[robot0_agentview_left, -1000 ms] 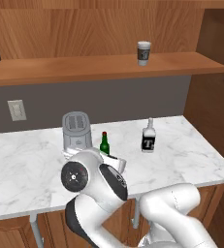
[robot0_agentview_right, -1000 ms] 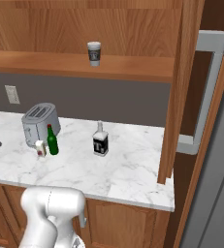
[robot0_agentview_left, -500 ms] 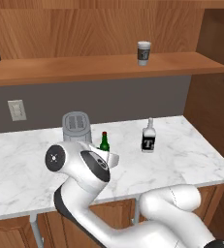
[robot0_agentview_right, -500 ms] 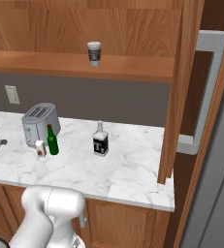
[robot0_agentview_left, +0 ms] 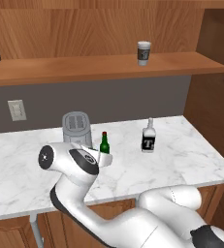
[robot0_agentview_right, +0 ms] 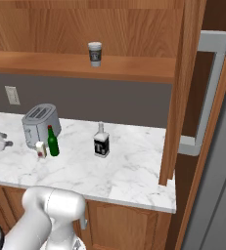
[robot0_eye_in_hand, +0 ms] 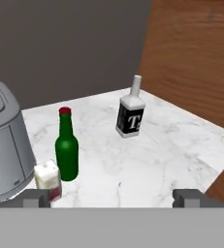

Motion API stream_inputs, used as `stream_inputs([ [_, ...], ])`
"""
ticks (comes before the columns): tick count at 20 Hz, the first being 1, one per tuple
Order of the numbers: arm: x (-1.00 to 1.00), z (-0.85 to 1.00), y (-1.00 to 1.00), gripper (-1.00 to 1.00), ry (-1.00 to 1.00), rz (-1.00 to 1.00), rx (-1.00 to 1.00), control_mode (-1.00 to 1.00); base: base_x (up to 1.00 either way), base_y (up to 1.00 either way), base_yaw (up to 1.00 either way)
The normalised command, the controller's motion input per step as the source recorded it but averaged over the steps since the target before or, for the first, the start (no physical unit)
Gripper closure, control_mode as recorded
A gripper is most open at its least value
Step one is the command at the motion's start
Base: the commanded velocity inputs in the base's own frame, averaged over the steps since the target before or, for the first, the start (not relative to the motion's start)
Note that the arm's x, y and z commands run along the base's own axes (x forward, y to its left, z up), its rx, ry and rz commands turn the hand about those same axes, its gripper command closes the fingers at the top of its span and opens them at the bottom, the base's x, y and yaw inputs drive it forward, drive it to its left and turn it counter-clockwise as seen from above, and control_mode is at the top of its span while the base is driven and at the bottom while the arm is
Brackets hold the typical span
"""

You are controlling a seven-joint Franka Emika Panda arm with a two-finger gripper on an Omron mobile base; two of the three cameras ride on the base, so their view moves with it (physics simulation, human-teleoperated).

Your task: Sort all alcoholic drinks to one cabinet, and non-alcoholic drinks to the other.

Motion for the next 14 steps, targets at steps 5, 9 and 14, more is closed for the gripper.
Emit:
stream_inputs([
  [5,0.26,-0.29,0.0,-1.0,0.0,0.0,-0.03,-1.0,0.0,0.0,0.0],
  [9,0.21,-0.33,0.0,-1.0,0.0,0.0,-0.03,-1.0,0.0,0.0,0.0],
  [14,0.25,-0.29,0.02,-1.0,0.0,0.0,-0.04,-1.0,0.0,0.0,0.0],
])
